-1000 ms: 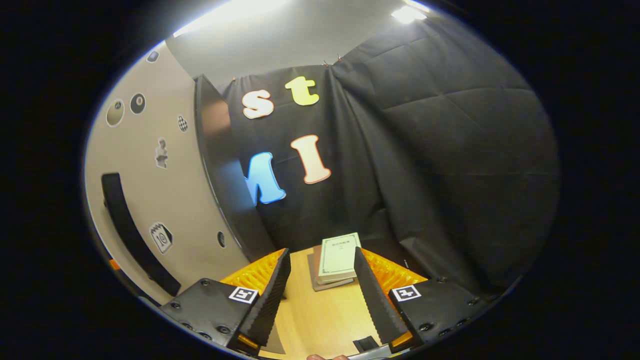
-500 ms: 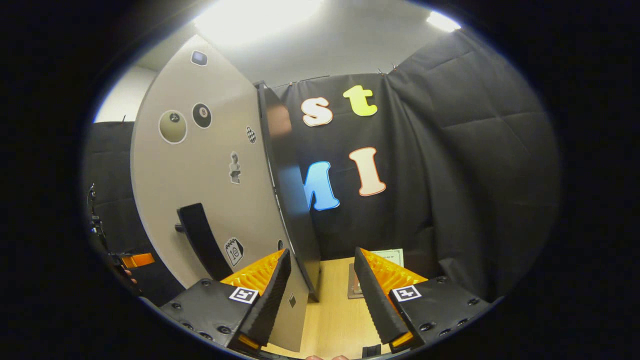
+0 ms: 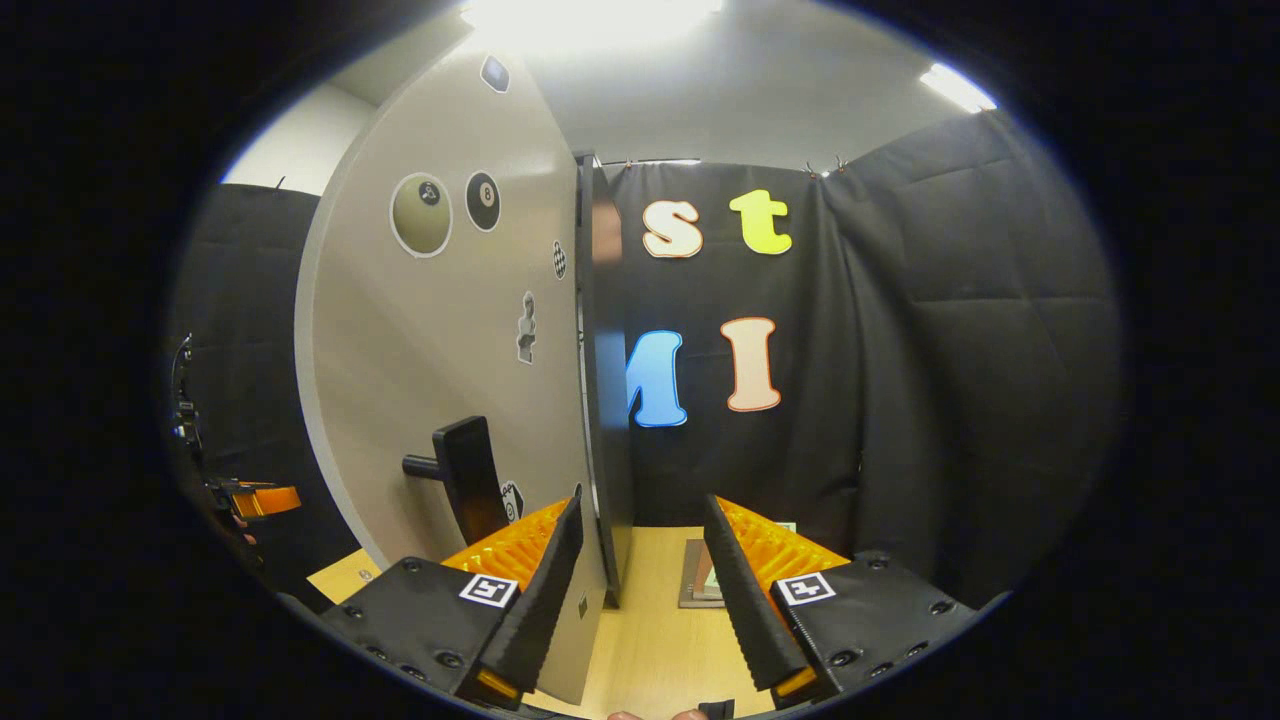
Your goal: Open the cabinet door with the right hand, grasp the bottle in the cabinet with the left hand and place it on the coaster, then close the cabinet door with the right hand.
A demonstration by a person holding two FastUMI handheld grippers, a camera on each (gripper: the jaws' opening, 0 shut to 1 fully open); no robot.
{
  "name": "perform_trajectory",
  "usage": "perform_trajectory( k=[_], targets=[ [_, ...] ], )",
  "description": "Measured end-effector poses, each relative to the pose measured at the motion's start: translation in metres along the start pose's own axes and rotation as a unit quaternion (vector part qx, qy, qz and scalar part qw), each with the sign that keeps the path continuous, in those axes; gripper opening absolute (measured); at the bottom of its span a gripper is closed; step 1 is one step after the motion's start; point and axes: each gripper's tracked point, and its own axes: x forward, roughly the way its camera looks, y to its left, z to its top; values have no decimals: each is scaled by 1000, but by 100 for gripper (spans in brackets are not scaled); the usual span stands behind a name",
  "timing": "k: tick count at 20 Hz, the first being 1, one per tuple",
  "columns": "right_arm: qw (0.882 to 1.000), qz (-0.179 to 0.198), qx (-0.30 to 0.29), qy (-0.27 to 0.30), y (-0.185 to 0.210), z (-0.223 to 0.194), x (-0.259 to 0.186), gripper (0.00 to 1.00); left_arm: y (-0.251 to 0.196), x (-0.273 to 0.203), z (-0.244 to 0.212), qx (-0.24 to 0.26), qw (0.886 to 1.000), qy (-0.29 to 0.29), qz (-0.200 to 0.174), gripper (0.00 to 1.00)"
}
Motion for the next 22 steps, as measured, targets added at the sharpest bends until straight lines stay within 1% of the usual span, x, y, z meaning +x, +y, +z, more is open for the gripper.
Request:
perform_trajectory(
  k=[1,4,5,6,11,12,14,22],
  targets=[
    [1000,-4,-2,2,0,1,-1,74,6,3,-2,-4,1000,6,-2,89],
    [1000,-5,8,11,10,-2,-4,74,22,9,-5,-14,1000,12,-10,89],
    [1000,-1,11,12,16,-3,-4,74,30,8,-1,-14,1000,12,-10,90],
    [1000,7,13,13,22,-3,-3,81,35,10,2,-14,1000,10,-11,90],
    [999,46,11,18,60,-4,-2,82,65,22,19,-16,1000,-3,-15,90],
    [998,53,10,18,65,-4,1,82,72,24,22,-16,1000,-6,-15,89],
    [997,71,15,22,78,-6,6,82,86,26,22,-18,1000,-8,-12,90],
    [993,110,39,23,126,-8,21,82,159,35,20,-31,999,-4,7,90]
  ],
)
